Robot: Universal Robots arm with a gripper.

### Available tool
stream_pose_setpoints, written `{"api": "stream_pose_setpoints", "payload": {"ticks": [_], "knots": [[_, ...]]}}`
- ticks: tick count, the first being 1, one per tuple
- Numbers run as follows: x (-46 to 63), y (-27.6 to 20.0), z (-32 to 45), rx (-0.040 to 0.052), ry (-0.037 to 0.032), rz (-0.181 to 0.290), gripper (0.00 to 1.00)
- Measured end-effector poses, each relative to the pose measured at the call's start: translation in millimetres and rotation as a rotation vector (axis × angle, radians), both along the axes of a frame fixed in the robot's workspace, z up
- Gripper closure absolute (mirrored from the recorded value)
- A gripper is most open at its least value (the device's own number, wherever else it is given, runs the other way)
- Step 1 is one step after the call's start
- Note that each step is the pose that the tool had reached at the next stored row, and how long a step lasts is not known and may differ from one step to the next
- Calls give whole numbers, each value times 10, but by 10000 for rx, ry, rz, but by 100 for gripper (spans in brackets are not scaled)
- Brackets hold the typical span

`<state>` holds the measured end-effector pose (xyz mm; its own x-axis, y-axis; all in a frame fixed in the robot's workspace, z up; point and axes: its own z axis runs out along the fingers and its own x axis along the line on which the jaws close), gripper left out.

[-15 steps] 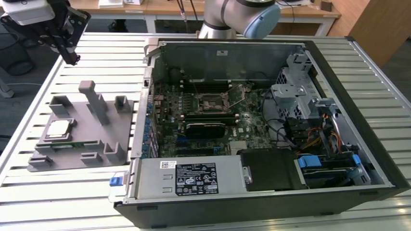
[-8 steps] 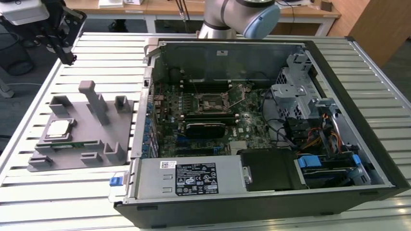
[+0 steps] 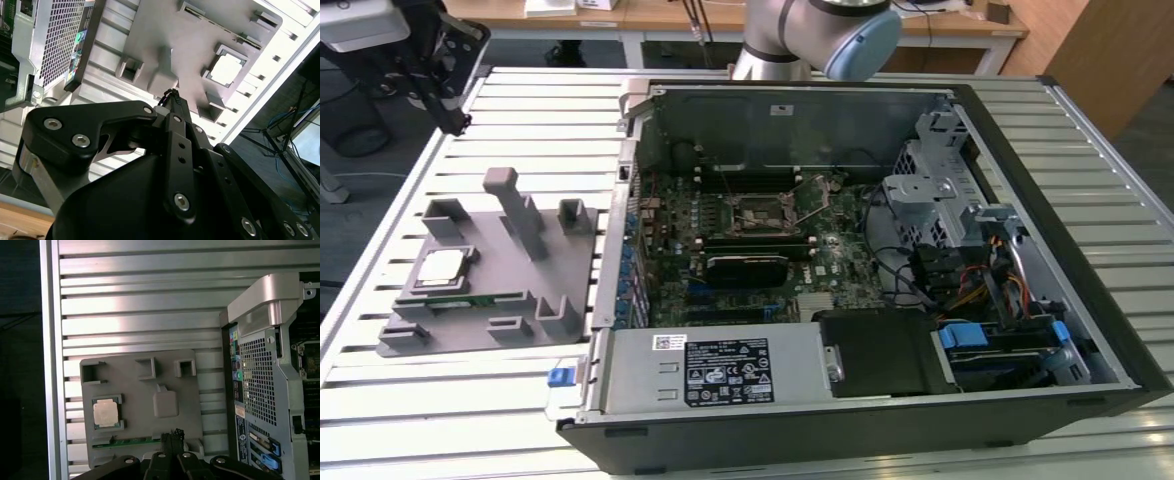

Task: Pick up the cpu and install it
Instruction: 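Reach for the cpu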

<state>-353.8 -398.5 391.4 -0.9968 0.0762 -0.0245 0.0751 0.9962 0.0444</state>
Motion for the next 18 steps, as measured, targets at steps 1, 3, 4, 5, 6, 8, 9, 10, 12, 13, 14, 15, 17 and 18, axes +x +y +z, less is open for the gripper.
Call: {"api": "stream_pose_setpoints", "payload": {"ticks": [1, 3, 4, 5, 6, 8, 9, 10, 12, 13, 14, 15, 17, 18], "knots": [[-9, 0, 0, 0, 0, 0, 89], [-27, 0, 0, 0, 0, 0, 89], [-35, 0, 0, 0, -1, 0, 89], [-44, 0, 0, 0, -1, 0, 89], [-54, 0, 0, 0, 0, 0, 89], [-72, 0, 0, 0, 0, -1, 89], [-82, 0, 0, 0, 0, 0, 89], [-91, 0, 0, 0, 0, -1, 89], [-109, 0, 0, 0, 0, -1, 89], [-118, 0, 0, 0, 0, -1, 89], [-128, 0, 0, 0, 0, 0, 89], [-137, 0, 0, 0, 0, 0, 89], [-156, 0, 0, 0, 0, -1, 89], [-165, 0, 0, 0, 0, -1, 89]]}}
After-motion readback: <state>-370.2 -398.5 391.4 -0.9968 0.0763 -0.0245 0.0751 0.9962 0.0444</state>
